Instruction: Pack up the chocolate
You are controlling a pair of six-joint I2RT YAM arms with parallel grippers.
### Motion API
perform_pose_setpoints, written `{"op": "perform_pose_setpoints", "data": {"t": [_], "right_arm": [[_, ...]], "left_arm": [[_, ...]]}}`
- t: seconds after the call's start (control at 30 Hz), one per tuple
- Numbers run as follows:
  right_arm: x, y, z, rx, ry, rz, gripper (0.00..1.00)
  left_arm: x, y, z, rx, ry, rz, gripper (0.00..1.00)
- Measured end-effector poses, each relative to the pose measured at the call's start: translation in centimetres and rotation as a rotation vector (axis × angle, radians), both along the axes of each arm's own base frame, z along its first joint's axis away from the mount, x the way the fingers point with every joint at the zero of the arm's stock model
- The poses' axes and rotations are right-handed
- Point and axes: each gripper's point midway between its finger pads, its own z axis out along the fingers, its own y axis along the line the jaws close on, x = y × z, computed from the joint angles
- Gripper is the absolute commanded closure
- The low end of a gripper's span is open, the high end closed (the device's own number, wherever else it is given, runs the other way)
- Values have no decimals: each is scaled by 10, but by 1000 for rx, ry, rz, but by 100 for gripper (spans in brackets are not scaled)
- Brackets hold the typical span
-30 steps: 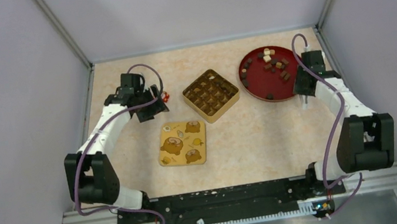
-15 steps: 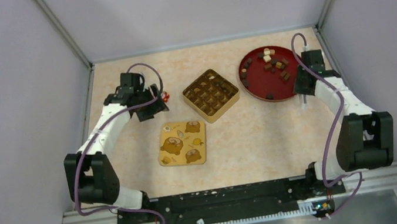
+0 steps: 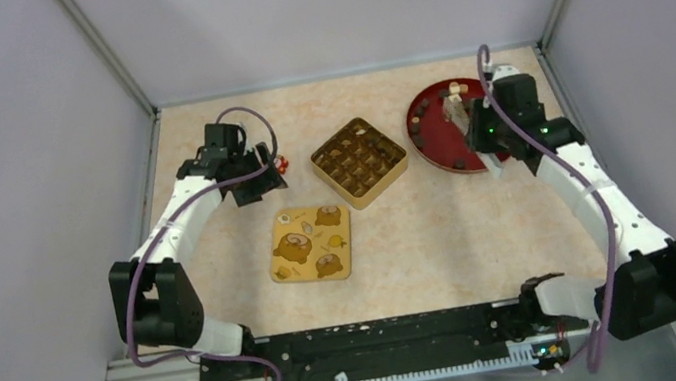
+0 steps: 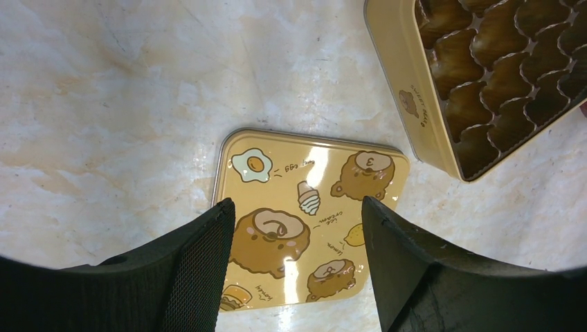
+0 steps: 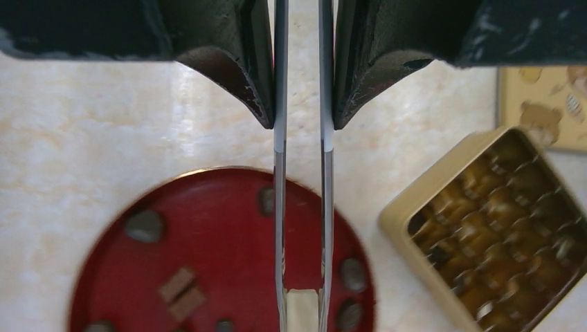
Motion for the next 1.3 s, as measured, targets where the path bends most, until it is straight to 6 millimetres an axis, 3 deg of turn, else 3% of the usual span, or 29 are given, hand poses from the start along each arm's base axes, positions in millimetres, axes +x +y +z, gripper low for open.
{"op": "perform_pose_setpoints", "data": {"t": [0.1,0.27,0.43,0.6,0.93,1.17,1.3], "right_arm": [[-10,46,9,26,-6,134,93],[-40,115,7,55,24,332,93],[-59,157,-10,60,81,445,93],[-57,166,-30,34,131,449,93],[-46,160,-36,-10,118,404,92],[-44,161,-50,-31,155,399,74],[-44,161,-50,-31,156,399,71]], "left_arm": [[0,0,0,0,0,0,28],[0,0,0,0,0,1,27],[0,0,0,-1,0,0,28],[0,0,0,0,0,0,28],[0,0,0,0,0,0,28],[0,0,0,0,0,0,28],[0,0,0,0,0,0,27]]}}
